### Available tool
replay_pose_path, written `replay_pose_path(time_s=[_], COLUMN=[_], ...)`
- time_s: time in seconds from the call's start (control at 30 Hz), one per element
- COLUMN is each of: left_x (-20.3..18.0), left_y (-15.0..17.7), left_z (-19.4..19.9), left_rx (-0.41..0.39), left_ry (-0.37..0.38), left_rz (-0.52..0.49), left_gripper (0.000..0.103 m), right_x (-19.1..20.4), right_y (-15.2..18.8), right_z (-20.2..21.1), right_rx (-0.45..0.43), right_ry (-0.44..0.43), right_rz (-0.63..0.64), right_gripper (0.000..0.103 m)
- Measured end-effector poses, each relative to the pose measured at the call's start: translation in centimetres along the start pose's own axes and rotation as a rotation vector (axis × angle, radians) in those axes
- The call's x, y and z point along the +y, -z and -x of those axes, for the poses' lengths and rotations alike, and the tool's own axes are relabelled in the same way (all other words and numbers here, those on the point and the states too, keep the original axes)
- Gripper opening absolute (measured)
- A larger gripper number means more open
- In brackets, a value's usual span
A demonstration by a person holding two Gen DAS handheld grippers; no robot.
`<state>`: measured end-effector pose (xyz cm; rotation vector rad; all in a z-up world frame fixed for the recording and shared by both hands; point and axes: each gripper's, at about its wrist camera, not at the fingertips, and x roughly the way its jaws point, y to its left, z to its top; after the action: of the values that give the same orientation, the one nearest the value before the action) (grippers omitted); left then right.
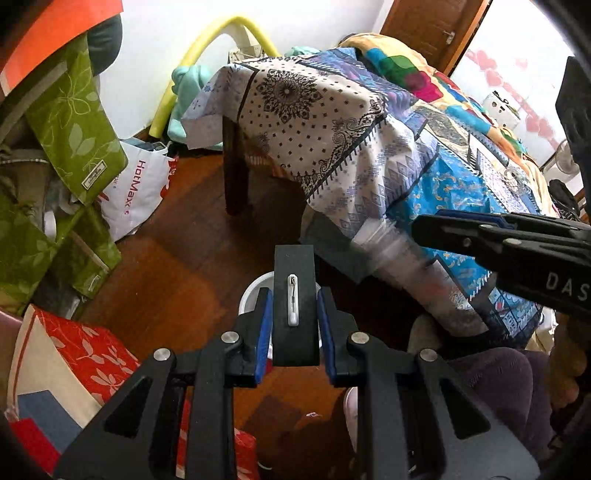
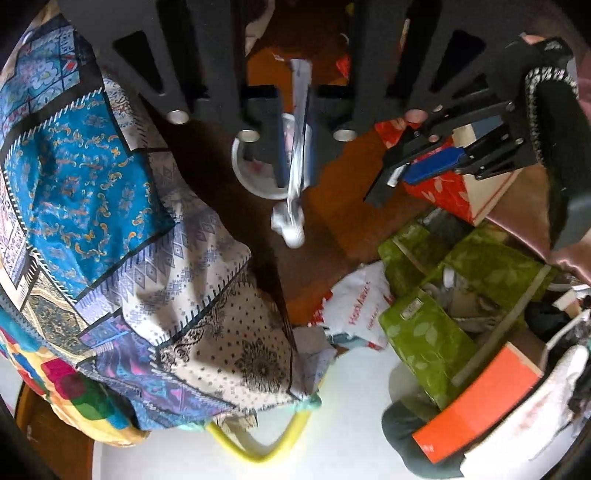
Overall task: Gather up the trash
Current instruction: 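Carry the black case and white tube with both tools over the bin, then open both tools over the bin to drop the case and tube, then move both open tools back over the bed toward the white cable bundle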
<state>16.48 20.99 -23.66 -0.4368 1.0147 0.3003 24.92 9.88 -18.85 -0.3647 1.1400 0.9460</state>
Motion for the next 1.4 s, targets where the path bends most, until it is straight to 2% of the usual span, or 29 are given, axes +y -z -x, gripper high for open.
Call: replay_pose_path(time_s=[0.07,0.27,0.4,0.63,0.8,1.0,1.4], left_x=[-0.1,-1.1,-1.7,-2.9,-4.2,-6.7,-14.4], left_y=[-0.4,-1.8,-2.4,-2.5,-2.5,-2.5,-2.0], left_z=[-0.5,-2.1,-2.7,-0.7,2.6,7.3,15.7], left_rx=[0.004,0.032,0.036,-0.005,-0.07,-0.17,-0.369], left_ry=[0.002,0.016,-0.017,-0.034,-0.045,-0.038,-0.001], left_rz=[0.001,-0.005,-0.014,-0.044,-0.077,-0.121,-0.229], left_gripper=[0.023,0.024,0.046,0.046,0.046,0.046,0.047], right_x=[-0.3,-1.7,-2.7,-3.6,-3.5,-3.3,-5.3], right_y=[-0.2,-0.2,-0.2,0.6,1.3,2.4,5.8], right_z=[-0.3,0.5,1.1,3.1,5.6,9.9,19.9], right_rx=[-0.007,-0.022,-0.033,-0.059,-0.107,-0.204,-0.434], right_ry=[0.018,0.038,0.056,0.062,0.06,0.065,0.113], right_rz=[-0.008,-0.033,-0.054,-0.063,-0.057,-0.048,-0.084], right_gripper=[0.036,0.036,0.036,0.036,0.036,0.036,0.037])
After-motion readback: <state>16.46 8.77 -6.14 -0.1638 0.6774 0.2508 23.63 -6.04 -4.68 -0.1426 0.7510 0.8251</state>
